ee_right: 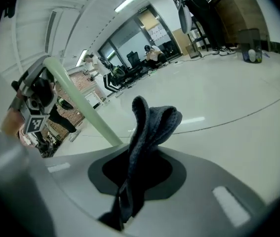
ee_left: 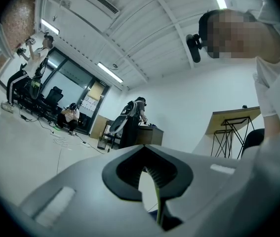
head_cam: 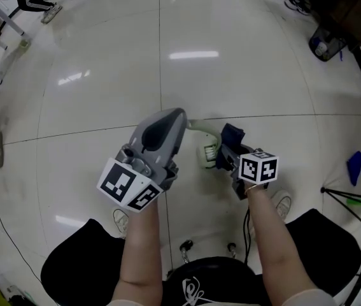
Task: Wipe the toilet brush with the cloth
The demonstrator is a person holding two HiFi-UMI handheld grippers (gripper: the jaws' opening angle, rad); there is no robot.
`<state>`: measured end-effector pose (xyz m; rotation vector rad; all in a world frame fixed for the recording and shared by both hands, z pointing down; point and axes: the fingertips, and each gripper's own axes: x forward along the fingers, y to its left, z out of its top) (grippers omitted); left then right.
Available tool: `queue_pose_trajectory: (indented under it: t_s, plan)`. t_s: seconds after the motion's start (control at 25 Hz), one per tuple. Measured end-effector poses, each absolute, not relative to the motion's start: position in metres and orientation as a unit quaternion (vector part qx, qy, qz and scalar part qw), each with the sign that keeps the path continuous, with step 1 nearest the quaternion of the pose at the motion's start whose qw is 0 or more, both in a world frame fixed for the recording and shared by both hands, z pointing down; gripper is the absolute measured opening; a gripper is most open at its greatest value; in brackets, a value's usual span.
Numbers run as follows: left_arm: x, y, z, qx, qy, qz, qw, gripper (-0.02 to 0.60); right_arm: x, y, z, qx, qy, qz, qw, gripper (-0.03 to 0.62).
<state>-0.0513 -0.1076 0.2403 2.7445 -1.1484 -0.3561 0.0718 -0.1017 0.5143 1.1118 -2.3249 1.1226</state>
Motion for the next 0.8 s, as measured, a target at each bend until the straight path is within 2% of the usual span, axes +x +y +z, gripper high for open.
queue_pose_trajectory:
  t_s: [0.2,0.32,0.4,0.6,0.72,0.8]
  plan:
    - [-0.050,-0.107,0.241,0.915,-0.378,-0.120,0.073,0.006,0.072,-0.091,0.542,0.380,-0.790,0.455,0.155,0.063]
    - [-0.048,-0.107,0.240,0.917,-0.374,-0.115,0.075,0.006,0.082,-0.080,0.546,0.384,-0.777,0.464,0.181,0.063]
    - [-0.047,-0.107,0.240,0.919,-0.373,-0.107,0.074,0.006,0.090,-0.085,0.516,0.414,-0.794,0.410,0.172,0.064]
    - [-0.048,-0.108,0.241,0.917,-0.378,-0.100,0.082,0.006,0.052,-0.082,0.350,0.390,-0.909,0.144,0.030,0.063]
    - [-0.047,-0.110,0.244,0.913,-0.382,-0.105,0.100,0.006,0.005,-0.046,0.309,0.323,-0.943,0.062,0.057,0.063]
    - [-0.047,-0.110,0.243,0.913,-0.379,-0.106,0.107,0.006,-0.022,-0.034,0.311,0.298,-0.947,0.083,0.086,0.063]
